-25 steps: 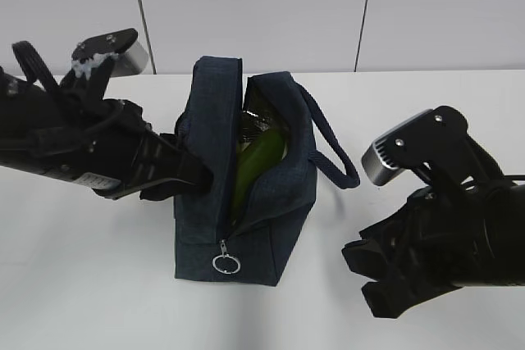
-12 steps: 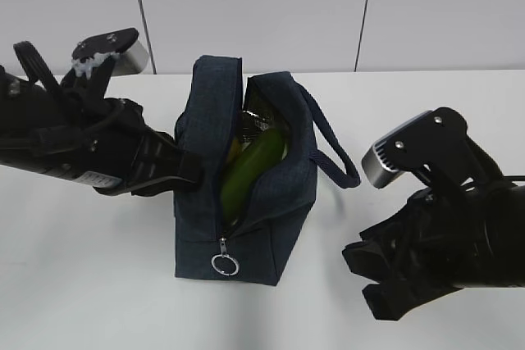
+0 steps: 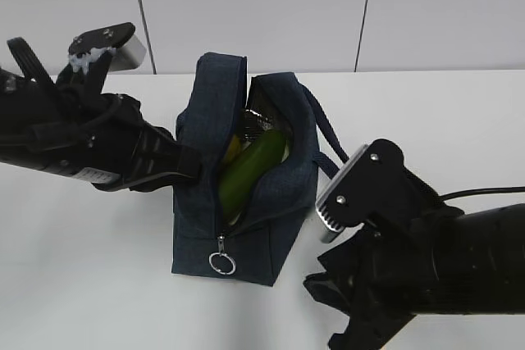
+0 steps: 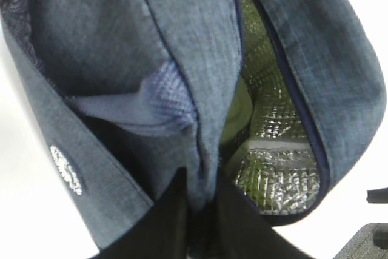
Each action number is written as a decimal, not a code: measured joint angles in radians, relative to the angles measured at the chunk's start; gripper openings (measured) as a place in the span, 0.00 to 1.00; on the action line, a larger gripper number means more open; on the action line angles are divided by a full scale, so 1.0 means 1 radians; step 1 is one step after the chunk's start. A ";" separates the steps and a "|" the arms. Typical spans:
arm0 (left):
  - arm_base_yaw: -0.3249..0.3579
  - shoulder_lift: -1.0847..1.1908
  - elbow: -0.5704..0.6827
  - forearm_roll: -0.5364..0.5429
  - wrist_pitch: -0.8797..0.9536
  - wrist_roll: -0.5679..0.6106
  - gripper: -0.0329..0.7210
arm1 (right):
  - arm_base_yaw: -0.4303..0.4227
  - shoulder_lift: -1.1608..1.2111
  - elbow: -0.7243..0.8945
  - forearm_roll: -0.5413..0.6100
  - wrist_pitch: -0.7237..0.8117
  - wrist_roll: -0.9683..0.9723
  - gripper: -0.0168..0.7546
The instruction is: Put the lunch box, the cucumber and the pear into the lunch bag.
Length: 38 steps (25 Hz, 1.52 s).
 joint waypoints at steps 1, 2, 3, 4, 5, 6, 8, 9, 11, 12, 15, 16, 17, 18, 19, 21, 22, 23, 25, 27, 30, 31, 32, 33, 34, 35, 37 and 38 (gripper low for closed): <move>0.000 0.000 0.000 0.000 -0.001 0.000 0.05 | 0.005 0.008 0.000 0.005 -0.019 -0.014 0.34; 0.000 0.000 0.000 0.000 -0.002 0.000 0.05 | 0.009 0.017 0.000 0.007 -0.033 -0.022 0.34; 0.000 0.000 0.000 0.000 -0.003 0.000 0.05 | 0.015 0.025 0.000 0.009 -0.053 -0.034 0.33; 0.000 0.000 0.000 0.000 -0.007 0.000 0.05 | 0.027 0.034 0.000 0.011 -0.066 -0.038 0.32; 0.000 0.000 0.000 0.000 -0.013 0.000 0.05 | 0.036 0.037 0.000 0.011 -0.078 -0.042 0.31; 0.000 0.000 0.000 0.000 -0.018 0.000 0.05 | 0.049 0.041 0.000 0.011 -0.090 -0.043 0.30; 0.000 0.000 0.000 0.000 -0.024 0.000 0.05 | 0.072 0.041 0.000 0.013 -0.117 -0.047 0.28; 0.000 0.000 0.000 0.000 -0.026 0.000 0.05 | 0.082 0.041 0.000 0.015 -0.130 -0.048 0.28; 0.000 0.000 0.000 0.000 -0.031 0.000 0.05 | 0.099 0.041 0.000 0.015 -0.140 -0.050 0.28; 0.000 0.000 0.000 0.000 -0.035 0.000 0.05 | 0.105 0.041 0.000 0.015 -0.142 -0.050 0.28; 0.000 0.000 0.000 0.000 -0.039 0.000 0.05 | 0.118 0.041 0.000 0.022 -0.155 -0.052 0.28; 0.000 0.000 0.000 0.000 -0.039 0.000 0.05 | 0.125 0.041 0.000 0.029 -0.161 -0.052 0.28; 0.000 0.000 0.000 0.000 -0.041 0.000 0.05 | 0.129 0.041 0.000 0.037 -0.173 -0.052 0.27; 0.000 0.000 0.000 0.000 -0.041 0.000 0.05 | 0.130 0.041 0.000 0.043 -0.176 -0.050 0.27; 0.000 0.000 0.000 0.000 -0.041 0.001 0.05 | 0.130 0.041 0.000 0.048 -0.179 -0.045 0.27; 0.000 0.000 0.000 0.000 -0.042 0.003 0.05 | 0.130 0.041 0.000 0.056 -0.191 -0.028 0.27; 0.000 0.000 0.000 0.000 -0.042 0.004 0.05 | 0.130 0.041 0.000 0.056 -0.199 -0.020 0.27; 0.000 0.000 0.000 0.000 -0.042 0.004 0.05 | 0.130 0.041 0.000 0.056 -0.206 -0.013 0.27; 0.000 0.000 0.000 0.000 -0.042 0.005 0.05 | 0.130 0.041 0.000 0.058 -0.218 0.014 0.27; 0.000 0.000 0.000 0.000 -0.042 0.007 0.05 | 0.130 0.041 0.000 0.058 -0.237 0.050 0.27; 0.000 0.000 0.000 0.000 -0.042 0.007 0.05 | 0.130 0.041 0.000 0.052 -0.277 0.116 0.27; 0.000 0.000 0.000 0.000 -0.042 0.007 0.05 | 0.130 0.041 0.000 0.046 -0.287 0.145 0.27; 0.000 0.000 0.000 0.000 -0.042 0.007 0.05 | 0.130 0.041 0.000 0.035 -0.295 0.168 0.27; 0.000 0.000 0.000 0.000 -0.042 0.007 0.05 | 0.130 0.041 0.000 0.025 -0.305 0.218 0.27; 0.000 0.000 0.000 0.000 -0.042 0.007 0.05 | 0.130 0.041 0.000 0.023 -0.309 0.271 0.27; 0.000 0.000 0.000 0.000 -0.042 0.007 0.05 | 0.130 0.041 0.000 0.020 -0.309 0.320 0.27; 0.000 0.000 0.000 0.000 -0.042 0.007 0.05 | 0.130 0.041 0.000 0.024 -0.307 0.428 0.27; 0.000 0.000 0.000 0.000 -0.042 0.007 0.05 | 0.130 0.041 0.000 0.034 -0.302 0.459 0.27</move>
